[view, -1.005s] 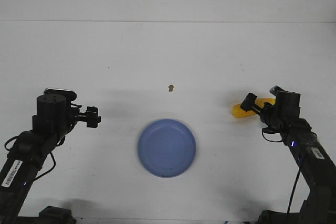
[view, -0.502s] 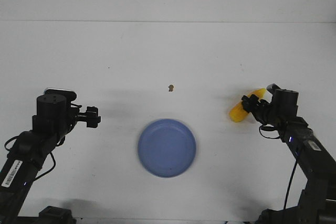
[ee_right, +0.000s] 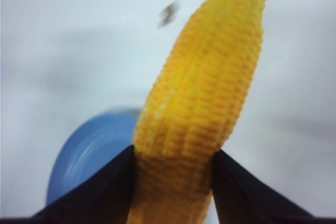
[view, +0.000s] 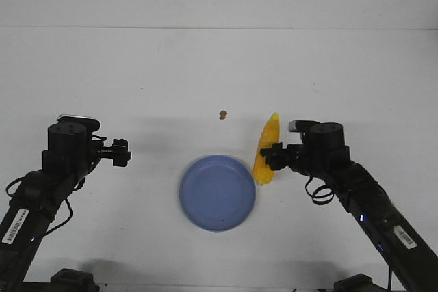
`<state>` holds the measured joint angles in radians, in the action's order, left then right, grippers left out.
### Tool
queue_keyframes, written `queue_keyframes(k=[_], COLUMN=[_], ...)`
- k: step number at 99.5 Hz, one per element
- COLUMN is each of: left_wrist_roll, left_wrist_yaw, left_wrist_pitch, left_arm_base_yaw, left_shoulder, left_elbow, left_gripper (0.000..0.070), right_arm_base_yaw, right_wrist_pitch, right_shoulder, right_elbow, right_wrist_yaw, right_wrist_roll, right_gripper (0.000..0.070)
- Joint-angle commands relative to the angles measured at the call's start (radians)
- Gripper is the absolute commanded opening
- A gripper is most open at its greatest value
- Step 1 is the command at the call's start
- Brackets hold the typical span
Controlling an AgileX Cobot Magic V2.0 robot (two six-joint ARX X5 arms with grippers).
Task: Place corn on plate with both arms
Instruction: 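Carry the corn with the right gripper over the blue plate, then lower the corn onto the plate and open the right gripper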
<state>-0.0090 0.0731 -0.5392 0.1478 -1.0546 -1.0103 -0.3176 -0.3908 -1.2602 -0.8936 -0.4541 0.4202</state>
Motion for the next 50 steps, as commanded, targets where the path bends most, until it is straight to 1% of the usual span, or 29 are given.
queue_keyframes(k=[1, 7, 10, 23, 28, 34, 43, 50], left_wrist_roll=[0.004, 0.004, 0.004, 0.004, 0.004, 0.004, 0.004, 0.004], left_wrist_yaw=[-0.003, -0.003, -0.003, -0.003, -0.003, -0.003, -0.003, -0.003], left_wrist_pitch=[0.001, 0.001, 0.001, 0.001, 0.001, 0.001, 0.001, 0.002], left_arm_base_yaw=[0.0, 0.0, 0.0, 0.0, 0.0, 0.0, 0.0, 0.0], left_shoulder=[-0.012, -0.012, -0.012, -0.012, -0.012, -0.012, -0.012, -0.012], left_elbow=[-0.01, -0.01, -0.01, -0.01, -0.01, -0.01, -0.01, -0.01], left_gripper=[0.0549, 0.0549, 0.0549, 0.0549, 0.055, 0.0549, 0.0549, 0.0549], right_arm_base_yaw=[-0.063, -0.127, -0.158, -0.25, -0.274, -0.295, -0.304, -0.305], right_wrist_pitch=[-0.005, -0.008, -0.008, -0.008, -0.006, -0.006, -0.005, 0.017], right_shoulder=[-0.024, -0.042, -0.052, -0.089, -0.102, -0.117, -0.123, -0.118], right_elbow=[-0.015, -0.015, -0.015, -0.015, -0.015, -0.015, -0.015, -0.015], right_wrist_yaw=[0.028, 0.066, 0.087, 0.167, 0.192, 0.208, 0.23, 0.241], right_wrist_roll=[-0.012, -0.009, -0.009, -0.009, -0.009, -0.009, -0.011, -0.032], right_gripper=[0.0284, 0.0312, 0.0338, 0.054, 0.0588, 0.0607, 0.0606, 0.0606])
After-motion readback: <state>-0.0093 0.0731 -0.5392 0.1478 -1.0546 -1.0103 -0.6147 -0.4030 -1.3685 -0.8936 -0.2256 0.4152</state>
